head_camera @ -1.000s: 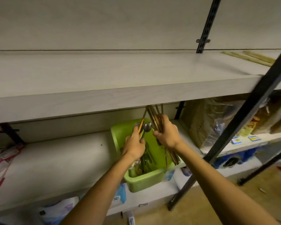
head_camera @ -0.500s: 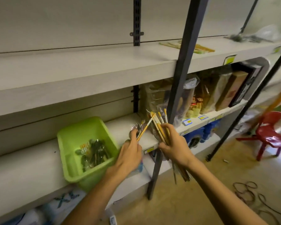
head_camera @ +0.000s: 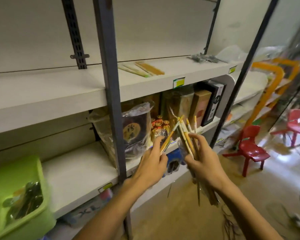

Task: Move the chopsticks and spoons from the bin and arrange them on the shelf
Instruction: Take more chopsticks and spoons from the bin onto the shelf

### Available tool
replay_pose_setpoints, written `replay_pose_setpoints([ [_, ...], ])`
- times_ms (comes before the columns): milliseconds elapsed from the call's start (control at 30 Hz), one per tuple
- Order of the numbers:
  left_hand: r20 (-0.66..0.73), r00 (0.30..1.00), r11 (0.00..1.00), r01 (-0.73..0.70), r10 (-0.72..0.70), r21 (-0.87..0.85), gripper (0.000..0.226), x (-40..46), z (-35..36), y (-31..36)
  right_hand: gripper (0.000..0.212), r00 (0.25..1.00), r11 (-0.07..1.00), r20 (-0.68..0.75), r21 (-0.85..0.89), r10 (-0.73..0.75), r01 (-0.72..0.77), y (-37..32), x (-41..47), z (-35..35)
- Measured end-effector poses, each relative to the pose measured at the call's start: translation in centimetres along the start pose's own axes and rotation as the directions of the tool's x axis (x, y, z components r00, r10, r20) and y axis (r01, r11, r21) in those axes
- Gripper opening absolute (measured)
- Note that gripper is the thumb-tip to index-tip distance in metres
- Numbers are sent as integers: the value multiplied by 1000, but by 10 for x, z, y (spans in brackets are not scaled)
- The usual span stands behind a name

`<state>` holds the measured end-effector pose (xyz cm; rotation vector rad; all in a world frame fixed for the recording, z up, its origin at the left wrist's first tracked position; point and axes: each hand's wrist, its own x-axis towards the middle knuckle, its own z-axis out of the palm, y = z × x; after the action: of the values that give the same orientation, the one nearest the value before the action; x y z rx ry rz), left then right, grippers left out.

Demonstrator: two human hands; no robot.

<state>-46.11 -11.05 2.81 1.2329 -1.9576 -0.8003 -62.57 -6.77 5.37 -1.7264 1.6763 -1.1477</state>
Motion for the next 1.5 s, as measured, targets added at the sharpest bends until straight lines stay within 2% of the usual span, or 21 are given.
replay_pose_setpoints([
  [233, -121, 989, 991, -100, 89, -91, 53, 121, 15, 51, 58, 988, 994, -127, 49, -90, 97, -2, 105, -73],
  [367, -227, 969, 979, -139, 103, -148, 47, 193, 3, 69, 56, 974, 977, -141, 96, -176, 190, -17, 181, -103],
  [467, -308, 948, 978, -136, 81, -161, 44, 247, -17, 83, 51, 972, 958, -96, 175, -214, 228, -35, 240, -116],
  [600, -398, 917, 993, -67, 24, -93, 39, 303, -41, 88, 50, 969, 930, -31, 273, -246, 245, -48, 303, -114],
  [800, -497, 853, 985, 105, -159, -135, 39, 352, -75, 72, 53, 967, 901, 166, 419, -195, 110, -51, 388, -89],
  [1000, -615, 747, 967, 221, -252, -129, 42, 359, -90, 57, 51, 925, 904, 326, 426, -195, 40, -55, 447, -63],
  [1200, -645, 657, 917, 337, -390, -211, 35, 368, -86, 65, 46, 867, 904, 430, 424, -250, 51, -47, 476, -60],
  [1367, -651, 625, 894, 393, -431, -214, 34, 372, -83, 68, 43, 830, 912, 485, 406, -275, 65, -39, 492, -60],
  [1500, -635, 612, 879, 383, -472, -283, 34, 374, -88, 67, 49, 810, 933, 524, 351, -265, 78, -35, 501, -47],
])
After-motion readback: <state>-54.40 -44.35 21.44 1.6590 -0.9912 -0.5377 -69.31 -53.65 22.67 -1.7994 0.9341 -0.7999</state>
